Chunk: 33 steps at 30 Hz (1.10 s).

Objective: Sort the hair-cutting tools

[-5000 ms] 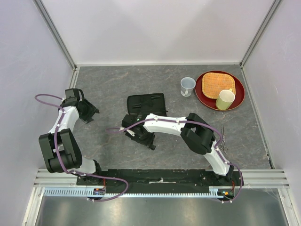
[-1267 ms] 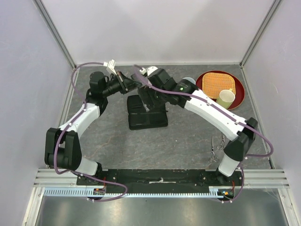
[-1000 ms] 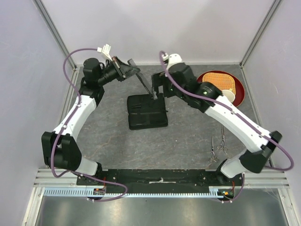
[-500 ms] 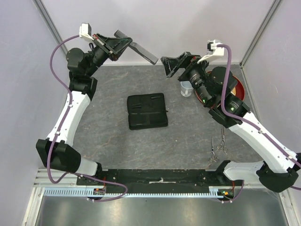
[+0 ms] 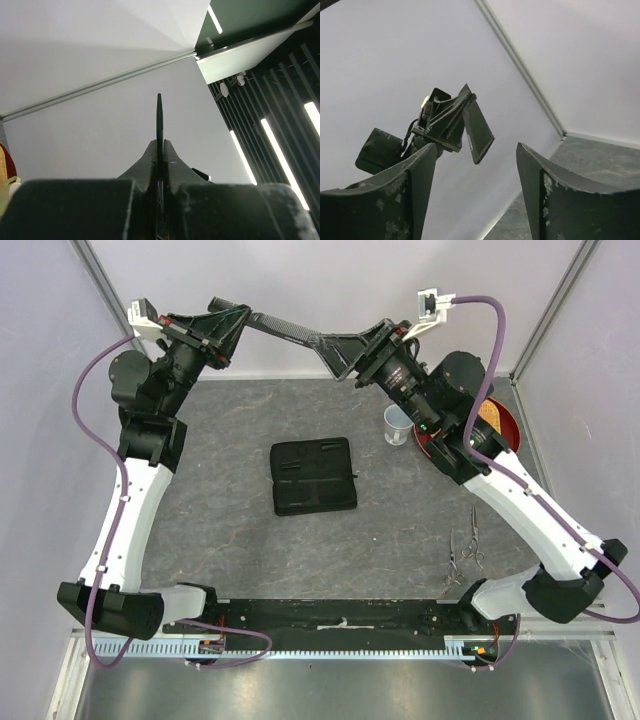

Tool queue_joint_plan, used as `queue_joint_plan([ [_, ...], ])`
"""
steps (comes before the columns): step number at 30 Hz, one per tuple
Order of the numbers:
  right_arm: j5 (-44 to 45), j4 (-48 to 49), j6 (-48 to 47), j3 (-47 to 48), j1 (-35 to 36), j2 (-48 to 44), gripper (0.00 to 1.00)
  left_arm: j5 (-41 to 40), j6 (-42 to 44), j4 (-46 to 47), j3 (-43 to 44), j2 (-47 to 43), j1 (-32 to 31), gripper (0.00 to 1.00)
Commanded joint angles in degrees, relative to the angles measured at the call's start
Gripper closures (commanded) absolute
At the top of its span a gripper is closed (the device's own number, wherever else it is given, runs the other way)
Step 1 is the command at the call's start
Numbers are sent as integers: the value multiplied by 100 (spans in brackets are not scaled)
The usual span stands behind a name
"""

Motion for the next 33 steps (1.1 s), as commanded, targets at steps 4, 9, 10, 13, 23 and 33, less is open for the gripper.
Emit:
queue_joint_plan([
  [4, -1046, 374, 928, 584, -103, 491, 37, -149, -235, -16, 75, -68, -24, 98],
  [9, -1380, 383, 1305, 681, -182, 684, 44, 0, -182, 291, -4, -42, -15, 98],
  [10, -1424, 374, 1376, 750, -191, 763, 49, 35, -86, 301, -4, -50, -15, 98],
  [13, -1574, 321, 1587, 804, -314, 851, 54, 114, 73, 318, -39, -121, -24, 98],
  [23, -2091, 418, 1859, 988, -499, 1001, 51, 396, 372, 90, -109, -235, -24, 98],
  [33, -2698, 409, 2211, 1252, -587, 1379, 62, 519, 556, 265, -154, -147, -24, 98],
])
